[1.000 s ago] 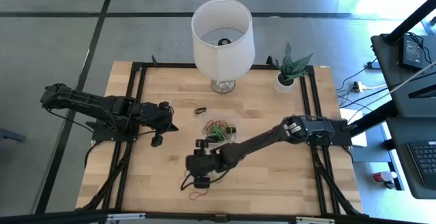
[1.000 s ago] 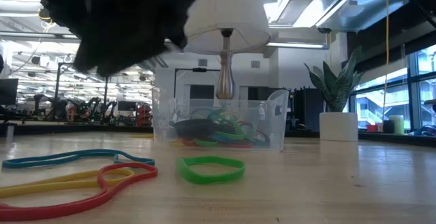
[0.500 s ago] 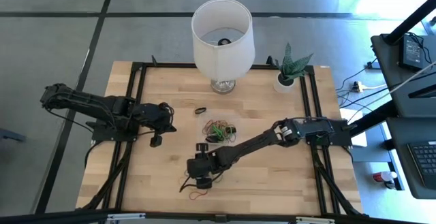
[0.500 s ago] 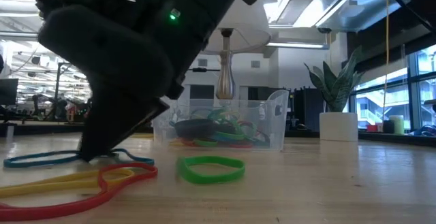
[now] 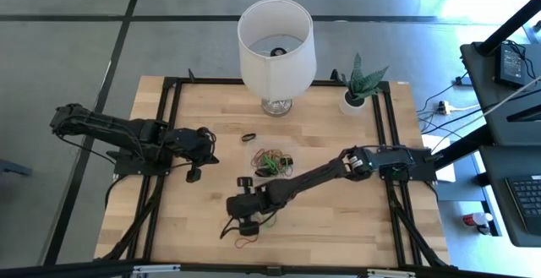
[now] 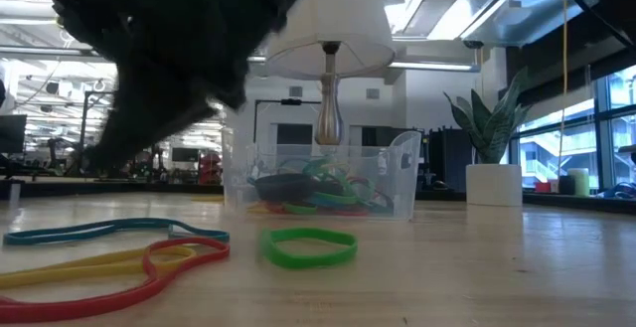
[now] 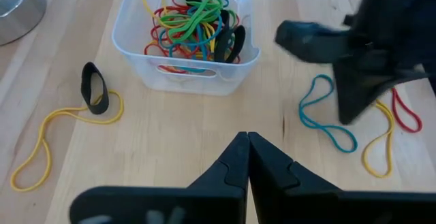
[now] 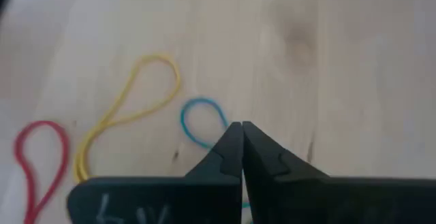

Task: Pick and place rubber bands into bin
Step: Put the blue rubber band into the container

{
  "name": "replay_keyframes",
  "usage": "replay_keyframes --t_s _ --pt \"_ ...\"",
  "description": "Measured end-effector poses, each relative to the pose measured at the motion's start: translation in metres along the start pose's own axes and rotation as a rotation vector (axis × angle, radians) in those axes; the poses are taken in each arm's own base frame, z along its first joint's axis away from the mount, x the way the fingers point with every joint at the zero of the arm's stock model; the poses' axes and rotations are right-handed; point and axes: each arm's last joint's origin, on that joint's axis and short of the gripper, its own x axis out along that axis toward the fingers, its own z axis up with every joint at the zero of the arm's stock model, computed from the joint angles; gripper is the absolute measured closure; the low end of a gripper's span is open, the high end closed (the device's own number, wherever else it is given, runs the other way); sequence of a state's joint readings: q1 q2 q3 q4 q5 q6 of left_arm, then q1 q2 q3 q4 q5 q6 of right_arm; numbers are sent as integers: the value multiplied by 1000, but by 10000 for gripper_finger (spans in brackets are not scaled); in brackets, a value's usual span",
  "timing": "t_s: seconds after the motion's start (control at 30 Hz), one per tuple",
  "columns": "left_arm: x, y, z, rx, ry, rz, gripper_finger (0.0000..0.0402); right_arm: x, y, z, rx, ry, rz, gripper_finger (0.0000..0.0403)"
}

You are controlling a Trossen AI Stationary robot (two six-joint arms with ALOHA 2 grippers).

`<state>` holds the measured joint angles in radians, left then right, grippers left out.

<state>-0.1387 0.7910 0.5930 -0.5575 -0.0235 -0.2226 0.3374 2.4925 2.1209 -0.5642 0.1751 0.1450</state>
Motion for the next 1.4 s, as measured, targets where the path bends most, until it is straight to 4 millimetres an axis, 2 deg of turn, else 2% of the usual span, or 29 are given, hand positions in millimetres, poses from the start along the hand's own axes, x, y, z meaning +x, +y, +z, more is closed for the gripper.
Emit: replay_keyframes --t_s 0.07,0.27,0.53,0.77,0.9,1.07,1.17,1.27,1.4 --pt "0 0 0 0 0 0 397 -4 -2 5 -27 -18 -4 394" --pt "0 0 0 0 0 1 399 -2 -5 2 -43 16 -15 365" --pt "0 0 0 0 -1 3 397 1 -5 -2 -49 43 -18 301" --pt "0 0 0 0 -1 3 400 15 -10 -19 -49 67 -32 265" --pt "0 0 0 0 -2 3 397 19 -10 -24 -49 82 -31 288" --pt "0 0 0 0 -1 3 399 20 -9 -24 11 89 35 383" --pt "0 0 0 1 -1 3 400 16 -8 -22 13 79 25 391" --pt "0 0 0 20 -2 3 397 6 -9 -14 5 57 -29 395" --pt "0 0 0 27 -2 3 400 -29 -12 12 -4 -30 -65 399"
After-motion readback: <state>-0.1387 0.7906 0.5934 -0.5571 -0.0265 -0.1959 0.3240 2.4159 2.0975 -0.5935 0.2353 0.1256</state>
